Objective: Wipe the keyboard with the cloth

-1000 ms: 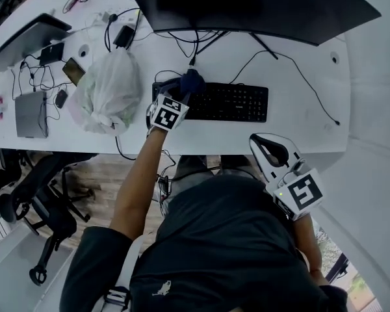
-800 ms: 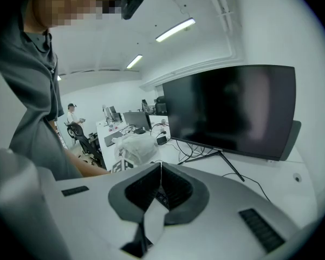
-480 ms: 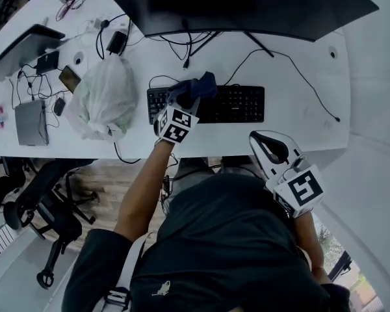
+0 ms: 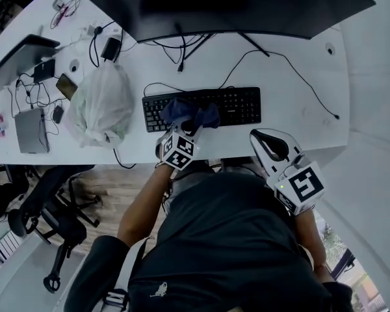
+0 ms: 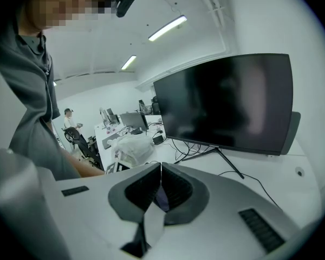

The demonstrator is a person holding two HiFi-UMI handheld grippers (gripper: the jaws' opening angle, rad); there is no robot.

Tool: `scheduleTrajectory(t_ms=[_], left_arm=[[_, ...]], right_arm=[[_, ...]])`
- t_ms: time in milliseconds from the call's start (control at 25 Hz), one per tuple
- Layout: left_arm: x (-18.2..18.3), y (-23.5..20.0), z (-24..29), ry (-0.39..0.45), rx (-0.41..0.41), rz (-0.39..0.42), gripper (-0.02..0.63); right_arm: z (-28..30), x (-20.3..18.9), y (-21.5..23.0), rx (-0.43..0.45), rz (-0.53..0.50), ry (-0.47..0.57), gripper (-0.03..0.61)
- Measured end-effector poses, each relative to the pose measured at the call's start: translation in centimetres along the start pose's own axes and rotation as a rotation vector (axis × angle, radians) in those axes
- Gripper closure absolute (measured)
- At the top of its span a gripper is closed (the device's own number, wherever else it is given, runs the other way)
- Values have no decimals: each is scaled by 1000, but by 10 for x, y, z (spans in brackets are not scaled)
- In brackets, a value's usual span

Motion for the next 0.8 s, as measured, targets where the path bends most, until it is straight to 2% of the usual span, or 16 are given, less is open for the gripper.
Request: scheduleTrajectory(t_ms=[120, 240, 320, 480, 560, 720, 800], left_arm=[[35, -54, 0, 53, 92, 4, 538], [33, -75, 6, 36, 71, -82, 538], [14, -50, 7, 36, 37, -110, 538], [-19, 26, 10, -8, -50, -81, 538], [-18, 34, 9, -11, -58, -71, 538], [32, -18, 7, 65, 19, -3, 538], [46, -50, 14, 59, 34, -29, 538]], right_arm=[[4, 5, -4, 23, -24, 14, 569], [5, 5, -7, 22, -35, 12, 569], [2, 5, -5, 12, -30, 8, 569], [-1, 5, 8, -17, -5, 5, 569], [0, 8, 9, -24, 2, -7, 569], [3, 7, 6, -1, -11, -7, 569], [6, 9, 3, -1, -14, -12, 569]])
Point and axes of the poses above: the fingertips, and each gripper's own axes: z forward along the fingers, y to its right, x out of its top, the point moved 5 cm from there along -z, backward along the fingers, and after that the axes turned 5 degrees about -x, right-handed, at the moved point
